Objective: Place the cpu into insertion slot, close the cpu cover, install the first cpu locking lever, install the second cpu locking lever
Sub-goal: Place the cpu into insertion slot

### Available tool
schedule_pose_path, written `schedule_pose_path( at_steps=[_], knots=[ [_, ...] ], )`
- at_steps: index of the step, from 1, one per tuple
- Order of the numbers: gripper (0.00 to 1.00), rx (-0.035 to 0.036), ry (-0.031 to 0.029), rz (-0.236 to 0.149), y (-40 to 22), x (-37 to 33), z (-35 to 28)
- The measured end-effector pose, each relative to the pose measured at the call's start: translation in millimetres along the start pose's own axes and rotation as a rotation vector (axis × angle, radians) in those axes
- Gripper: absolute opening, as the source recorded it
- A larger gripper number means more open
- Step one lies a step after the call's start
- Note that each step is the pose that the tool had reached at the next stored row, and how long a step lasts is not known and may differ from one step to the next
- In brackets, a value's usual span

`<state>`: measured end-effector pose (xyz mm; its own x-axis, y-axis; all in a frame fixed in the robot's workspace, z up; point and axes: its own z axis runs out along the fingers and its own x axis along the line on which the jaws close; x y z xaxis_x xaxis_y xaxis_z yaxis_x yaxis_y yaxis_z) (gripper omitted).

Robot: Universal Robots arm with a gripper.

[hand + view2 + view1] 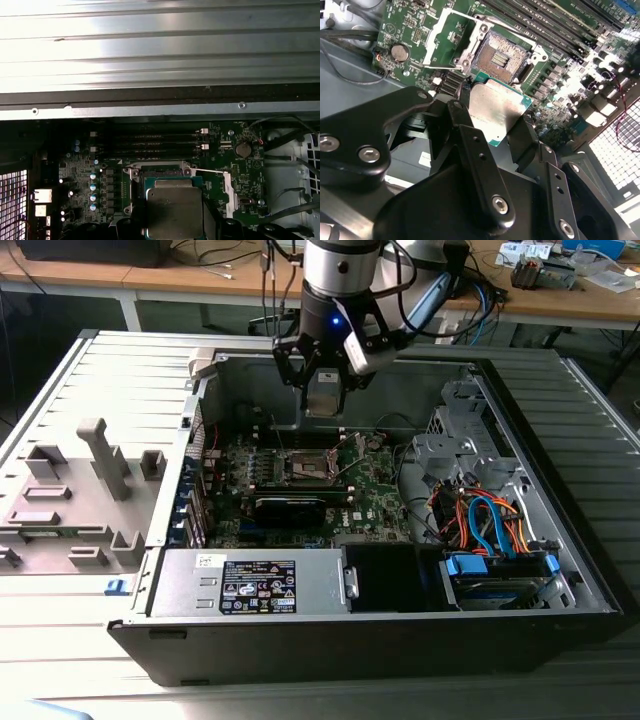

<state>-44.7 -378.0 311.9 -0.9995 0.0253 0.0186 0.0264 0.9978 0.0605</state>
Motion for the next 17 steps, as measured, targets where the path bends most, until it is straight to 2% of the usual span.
schedule_pose_path(
  at_steps=[7,17],
  knots=[
    [0.55,-0.0001,0.0,0.0,-9.8,1.2,2.4],
    [0.55,0.0,0.0,0.0,-14.1,2.2,7.4]
  ],
)
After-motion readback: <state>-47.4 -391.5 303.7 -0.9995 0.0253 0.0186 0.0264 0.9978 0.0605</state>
